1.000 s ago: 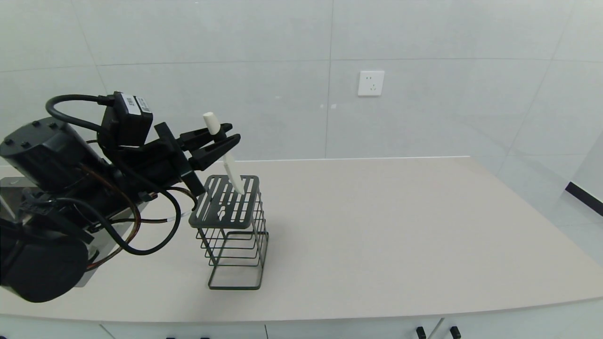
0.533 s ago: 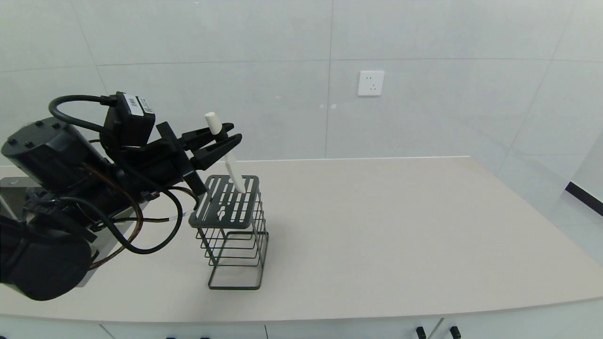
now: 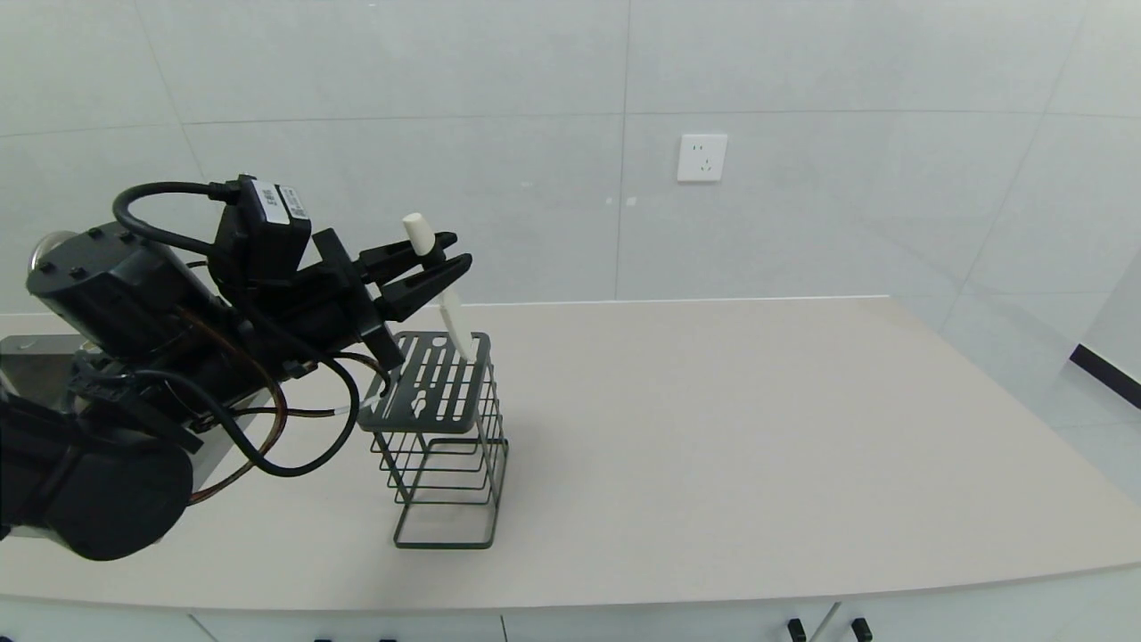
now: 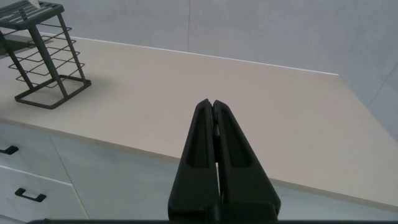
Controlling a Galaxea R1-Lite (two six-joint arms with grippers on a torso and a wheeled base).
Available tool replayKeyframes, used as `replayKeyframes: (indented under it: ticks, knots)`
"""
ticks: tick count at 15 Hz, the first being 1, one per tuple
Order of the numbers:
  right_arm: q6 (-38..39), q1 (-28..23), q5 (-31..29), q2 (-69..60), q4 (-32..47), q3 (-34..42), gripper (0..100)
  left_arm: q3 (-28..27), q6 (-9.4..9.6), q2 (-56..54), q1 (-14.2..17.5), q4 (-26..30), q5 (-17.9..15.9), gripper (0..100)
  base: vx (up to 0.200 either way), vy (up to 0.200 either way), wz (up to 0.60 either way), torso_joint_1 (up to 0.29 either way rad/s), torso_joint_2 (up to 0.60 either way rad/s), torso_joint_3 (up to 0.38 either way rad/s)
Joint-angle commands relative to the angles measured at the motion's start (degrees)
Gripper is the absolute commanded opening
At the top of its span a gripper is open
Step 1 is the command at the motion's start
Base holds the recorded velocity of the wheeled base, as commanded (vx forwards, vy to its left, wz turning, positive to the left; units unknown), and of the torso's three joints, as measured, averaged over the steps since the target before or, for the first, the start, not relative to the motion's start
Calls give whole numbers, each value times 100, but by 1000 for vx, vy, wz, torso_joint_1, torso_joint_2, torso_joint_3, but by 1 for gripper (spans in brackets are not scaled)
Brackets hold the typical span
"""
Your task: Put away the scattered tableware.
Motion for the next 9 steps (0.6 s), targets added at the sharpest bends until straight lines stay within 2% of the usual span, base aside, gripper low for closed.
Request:
replayKeyframes:
  ticks: [1, 3, 9]
  knots:
    - [-4, 1, -3, 11, -2, 0, 0, -100, 8, 45, -34, 25, -16, 0, 0, 0, 0, 0, 0, 0]
    - [-4, 1, -3, 11, -2, 0, 0, -100, 17, 72, -114, 34, -8, 0, 0, 0, 0, 0, 0, 0]
    - [-30, 1, -3, 11, -2, 0, 0, -144, 17, -43, -87, 25, -8, 0, 0, 0, 0, 0, 0, 0]
